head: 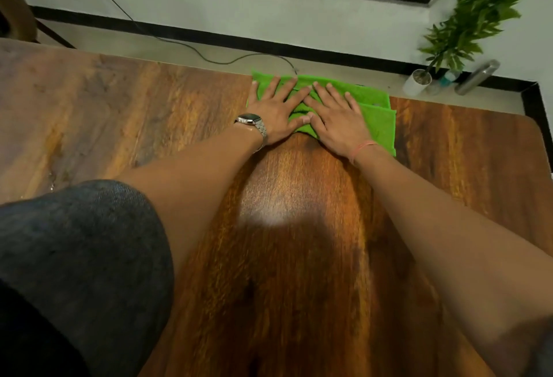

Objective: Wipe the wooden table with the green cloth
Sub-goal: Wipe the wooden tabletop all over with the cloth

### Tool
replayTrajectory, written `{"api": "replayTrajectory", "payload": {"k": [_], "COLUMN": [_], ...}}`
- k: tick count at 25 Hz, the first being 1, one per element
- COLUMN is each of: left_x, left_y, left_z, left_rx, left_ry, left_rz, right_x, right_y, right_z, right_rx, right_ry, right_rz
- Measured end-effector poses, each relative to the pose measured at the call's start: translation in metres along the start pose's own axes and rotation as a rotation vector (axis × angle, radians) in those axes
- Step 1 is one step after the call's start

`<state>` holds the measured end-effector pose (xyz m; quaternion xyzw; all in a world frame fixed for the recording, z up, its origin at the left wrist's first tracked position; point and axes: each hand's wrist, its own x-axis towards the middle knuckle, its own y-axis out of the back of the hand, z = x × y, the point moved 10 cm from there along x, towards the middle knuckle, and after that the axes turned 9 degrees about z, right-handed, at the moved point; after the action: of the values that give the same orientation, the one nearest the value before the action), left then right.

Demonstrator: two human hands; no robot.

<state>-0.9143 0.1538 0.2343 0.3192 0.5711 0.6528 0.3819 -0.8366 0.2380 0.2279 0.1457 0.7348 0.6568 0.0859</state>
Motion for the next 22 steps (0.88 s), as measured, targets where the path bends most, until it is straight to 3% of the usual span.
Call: {"api": "replayTrajectory", "payload": {"k": [3, 7, 14, 18, 22], "left_x": [0.007, -0.013, -0.073, -0.105, -0.148], "left_y": [-0.002, -0.003, 0.009, 0.031, 0.051], "left_z": [-0.002, 0.006, -0.013, -0.035, -0.07], "left_rx": [-0.025, -0.032, -0.102, -0.204, -0.281], "left_ry": [0.06, 0.015, -0.035, 0.03, 0.126], "left_rz": [-0.021, 0.002, 0.084, 0.199, 0.299], "right_x": [0.006, -0.003, -0.094, -0.117, -0.069], "right_y": [0.004, 0.006, 0.031, 0.023, 0.007], "right_z": [0.01, 0.029, 0.143, 0.11, 0.028], "right_rx": [0.001, 0.009, 0.032, 0.04, 0.07], "right_ry": [-0.111, -0.233, -0.61, -0.744, -0.682], "right_rz": [0.044, 0.058, 0.102, 0.135, 0.12]}}
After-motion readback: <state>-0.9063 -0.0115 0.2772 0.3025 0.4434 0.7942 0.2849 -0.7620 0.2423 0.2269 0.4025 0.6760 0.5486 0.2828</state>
